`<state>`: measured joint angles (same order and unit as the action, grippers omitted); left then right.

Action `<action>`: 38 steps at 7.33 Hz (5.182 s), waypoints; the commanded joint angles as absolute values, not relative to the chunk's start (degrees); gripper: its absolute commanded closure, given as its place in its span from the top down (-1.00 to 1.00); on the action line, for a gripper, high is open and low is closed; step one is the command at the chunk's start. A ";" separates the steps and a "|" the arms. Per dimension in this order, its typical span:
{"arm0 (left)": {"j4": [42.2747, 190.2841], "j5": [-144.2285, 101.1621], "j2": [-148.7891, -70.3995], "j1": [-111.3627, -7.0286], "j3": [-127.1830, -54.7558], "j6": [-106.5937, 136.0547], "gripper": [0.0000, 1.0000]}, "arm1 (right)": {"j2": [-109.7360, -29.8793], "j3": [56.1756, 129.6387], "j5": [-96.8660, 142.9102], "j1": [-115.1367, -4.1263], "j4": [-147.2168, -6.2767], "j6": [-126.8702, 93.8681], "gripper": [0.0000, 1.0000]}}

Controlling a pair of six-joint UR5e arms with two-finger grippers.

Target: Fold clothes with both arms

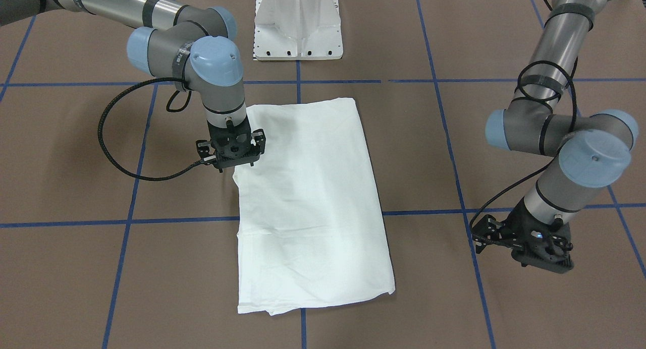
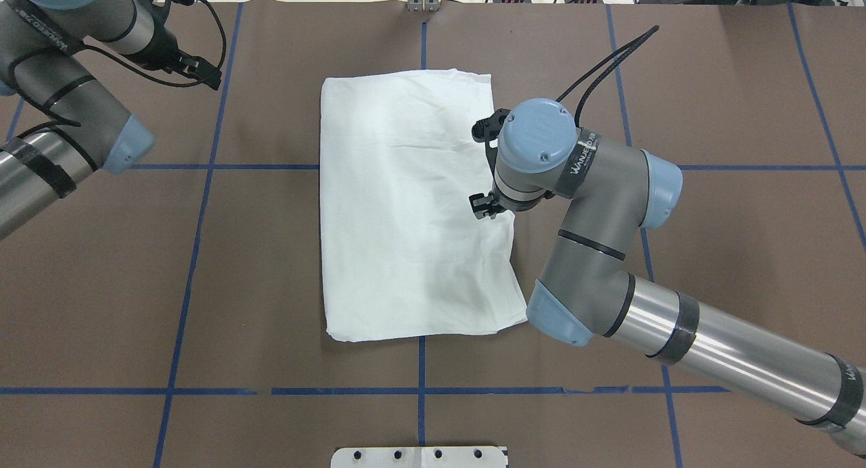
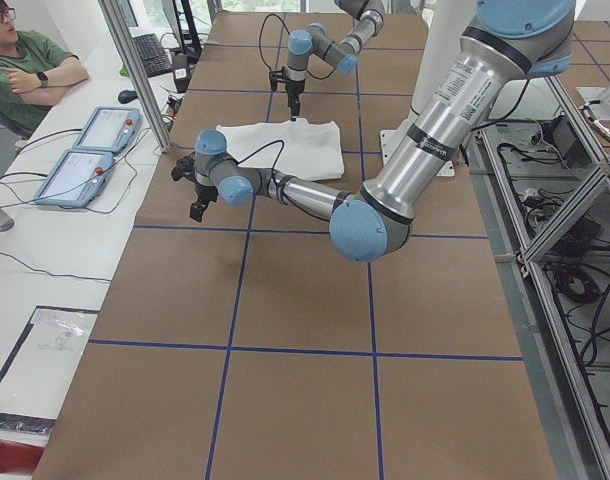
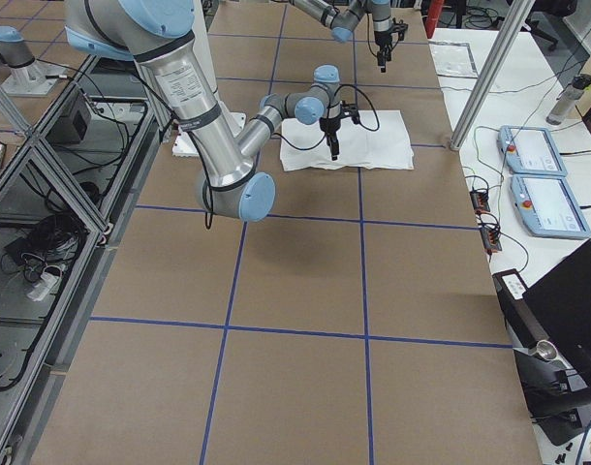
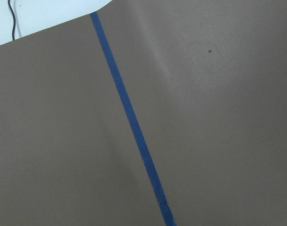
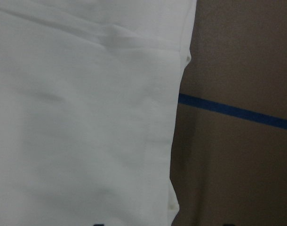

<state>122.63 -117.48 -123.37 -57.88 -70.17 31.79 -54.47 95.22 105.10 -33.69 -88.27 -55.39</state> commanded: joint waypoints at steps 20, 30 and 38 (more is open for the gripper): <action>133.68 -106.26 -108.19 -21.18 -99.05 84.90 -0.61 | -73.91 112.59 94.48 -21.10 -69.52 -94.12 1.00; 133.68 -106.35 -108.19 -21.27 -101.07 84.99 -1.00 | -66.28 106.54 85.70 -13.45 -80.24 -130.96 0.96; 133.68 -106.35 -108.02 -21.27 -101.25 84.99 -1.00 | -63.81 103.71 85.08 -13.45 -80.42 -130.78 -0.50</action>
<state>133.68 -106.35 -108.02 -21.27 -101.23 84.99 -64.24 103.79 85.09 -13.45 -80.42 -130.79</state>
